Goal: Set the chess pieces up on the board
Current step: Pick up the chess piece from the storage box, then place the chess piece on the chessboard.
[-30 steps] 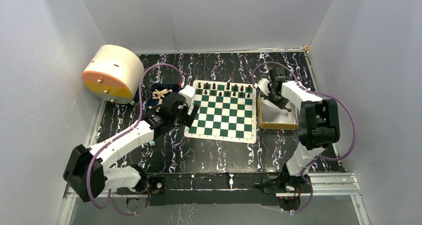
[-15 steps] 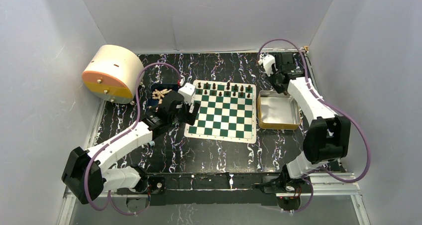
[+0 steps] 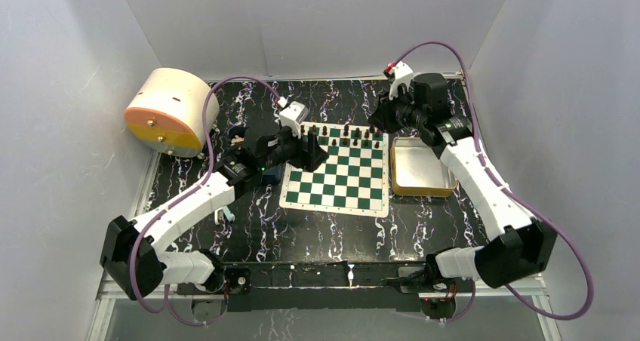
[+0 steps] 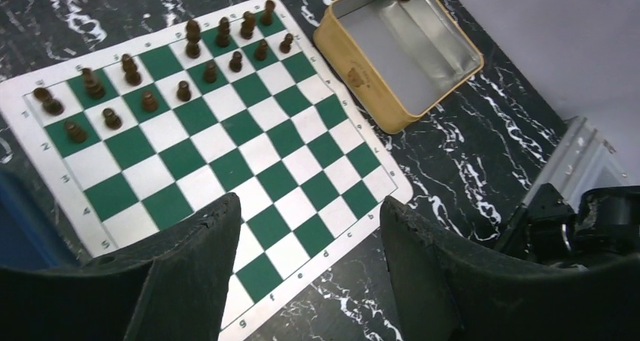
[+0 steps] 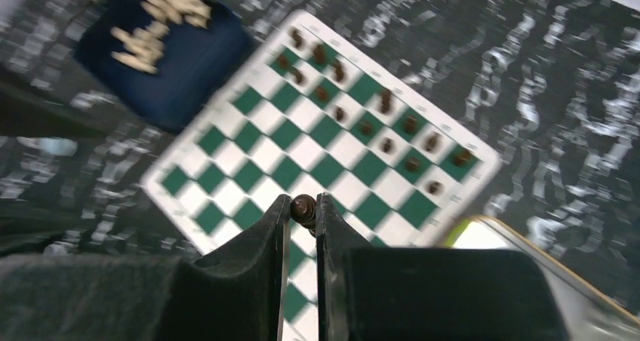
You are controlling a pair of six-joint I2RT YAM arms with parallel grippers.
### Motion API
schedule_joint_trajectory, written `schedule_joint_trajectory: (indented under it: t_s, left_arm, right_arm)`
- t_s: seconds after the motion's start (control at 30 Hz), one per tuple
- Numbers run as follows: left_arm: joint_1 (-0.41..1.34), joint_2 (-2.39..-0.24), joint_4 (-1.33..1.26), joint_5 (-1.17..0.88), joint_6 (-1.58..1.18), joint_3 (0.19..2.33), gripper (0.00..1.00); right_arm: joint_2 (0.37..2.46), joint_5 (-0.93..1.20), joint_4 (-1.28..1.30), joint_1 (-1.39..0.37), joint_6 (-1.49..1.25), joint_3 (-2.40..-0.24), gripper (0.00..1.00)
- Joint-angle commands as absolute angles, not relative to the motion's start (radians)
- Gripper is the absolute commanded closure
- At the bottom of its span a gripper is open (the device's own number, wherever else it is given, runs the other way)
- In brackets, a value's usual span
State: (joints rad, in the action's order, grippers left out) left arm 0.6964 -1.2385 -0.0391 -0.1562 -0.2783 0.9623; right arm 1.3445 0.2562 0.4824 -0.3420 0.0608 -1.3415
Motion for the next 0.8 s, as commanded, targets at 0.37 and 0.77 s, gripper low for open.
schedule_joint_trajectory:
  t_s: [0.37,0.77]
  left_arm:
    - [0.695,-1.320,-0.273,-0.490,-0.320,1.027,0.35]
    - [0.695,-1.334,-0.272,-0.494,-0.246,1.026,0.43]
  right_arm:
    - [1.199,0.568,-0.007,-0.396,-0.700,-1.136,0.96]
    - [1.197,0.646,-0.075,-0.426,-0.800,-1.062,0.94]
